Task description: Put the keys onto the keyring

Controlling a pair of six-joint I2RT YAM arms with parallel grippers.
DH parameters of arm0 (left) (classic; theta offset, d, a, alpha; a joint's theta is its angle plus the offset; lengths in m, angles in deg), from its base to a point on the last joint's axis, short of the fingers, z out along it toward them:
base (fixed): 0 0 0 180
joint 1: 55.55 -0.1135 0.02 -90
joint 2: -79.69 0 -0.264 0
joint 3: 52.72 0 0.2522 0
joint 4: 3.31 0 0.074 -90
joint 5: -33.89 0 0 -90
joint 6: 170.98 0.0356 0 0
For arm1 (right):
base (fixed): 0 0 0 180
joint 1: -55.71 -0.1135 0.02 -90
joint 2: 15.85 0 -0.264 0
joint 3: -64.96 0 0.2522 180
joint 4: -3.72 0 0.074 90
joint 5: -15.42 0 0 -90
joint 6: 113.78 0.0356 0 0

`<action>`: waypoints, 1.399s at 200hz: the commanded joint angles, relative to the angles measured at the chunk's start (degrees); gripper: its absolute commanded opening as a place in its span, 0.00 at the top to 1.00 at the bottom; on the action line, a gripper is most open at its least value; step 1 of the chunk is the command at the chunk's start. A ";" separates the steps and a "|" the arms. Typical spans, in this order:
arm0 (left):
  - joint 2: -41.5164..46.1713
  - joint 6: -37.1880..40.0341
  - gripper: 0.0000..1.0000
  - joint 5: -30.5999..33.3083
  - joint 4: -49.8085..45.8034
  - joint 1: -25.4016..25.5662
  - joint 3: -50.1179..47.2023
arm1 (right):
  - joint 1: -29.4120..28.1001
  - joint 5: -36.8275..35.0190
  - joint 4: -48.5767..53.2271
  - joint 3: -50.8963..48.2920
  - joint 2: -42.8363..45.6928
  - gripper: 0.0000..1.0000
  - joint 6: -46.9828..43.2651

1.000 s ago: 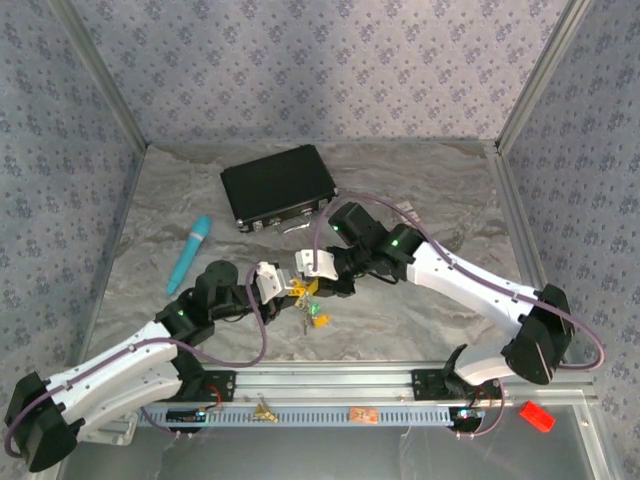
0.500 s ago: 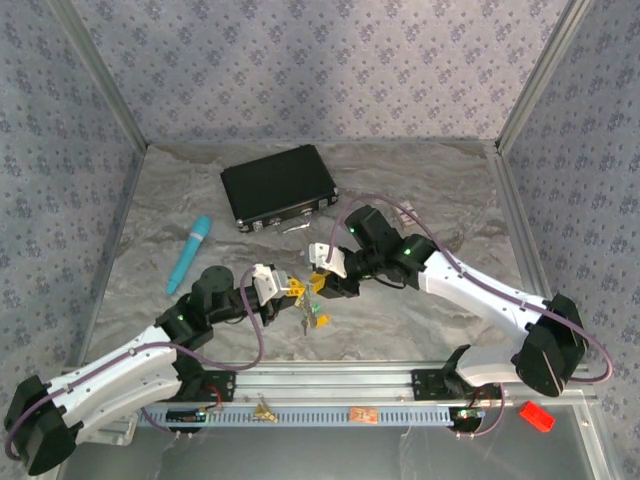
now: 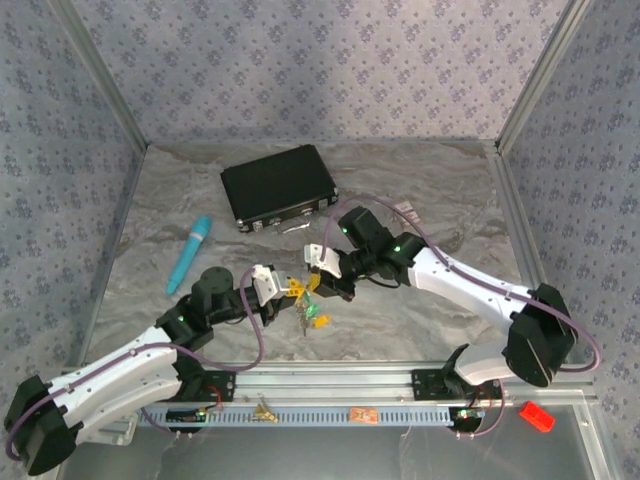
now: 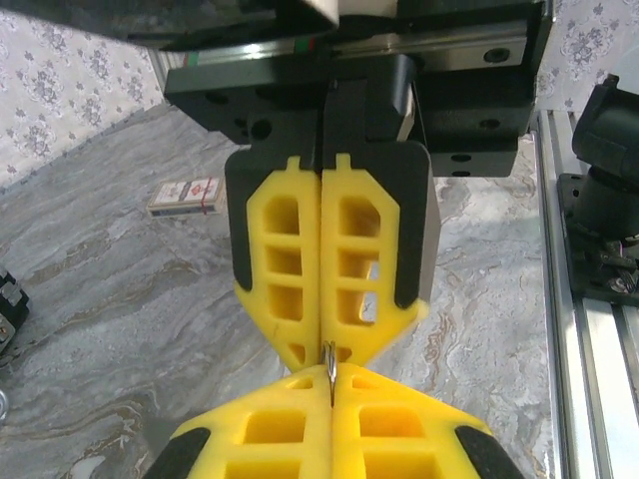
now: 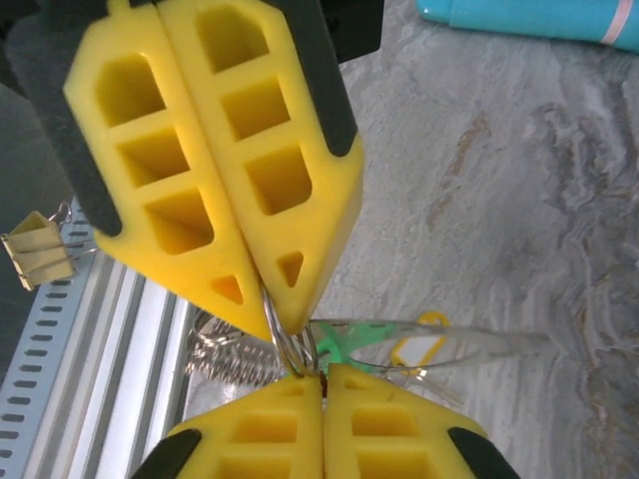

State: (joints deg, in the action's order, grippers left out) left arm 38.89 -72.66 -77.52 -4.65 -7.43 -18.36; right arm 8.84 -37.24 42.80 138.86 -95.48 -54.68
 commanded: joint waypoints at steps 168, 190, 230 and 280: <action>1.96 -1.39 1.00 -0.36 7.77 0.31 -1.27 | -0.45 2.23 -13.83 -5.80 4.42 1.00 5.22; 2.50 -1.89 0.98 2.14 5.24 0.37 -0.50 | -0.45 0.93 -9.59 -4.11 4.80 1.00 2.85; 2.04 1.26 0.61 5.12 -9.38 0.35 4.60 | -2.29 -7.38 5.67 3.61 3.61 1.00 -7.19; -0.87 2.80 0.74 2.29 -12.24 0.35 7.44 | -6.09 -13.44 13.39 10.60 0.01 1.00 -12.98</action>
State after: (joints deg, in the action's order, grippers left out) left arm 39.00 -71.15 -73.45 -14.46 -7.43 -12.72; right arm 4.38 -47.18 49.73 144.98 -93.84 -62.92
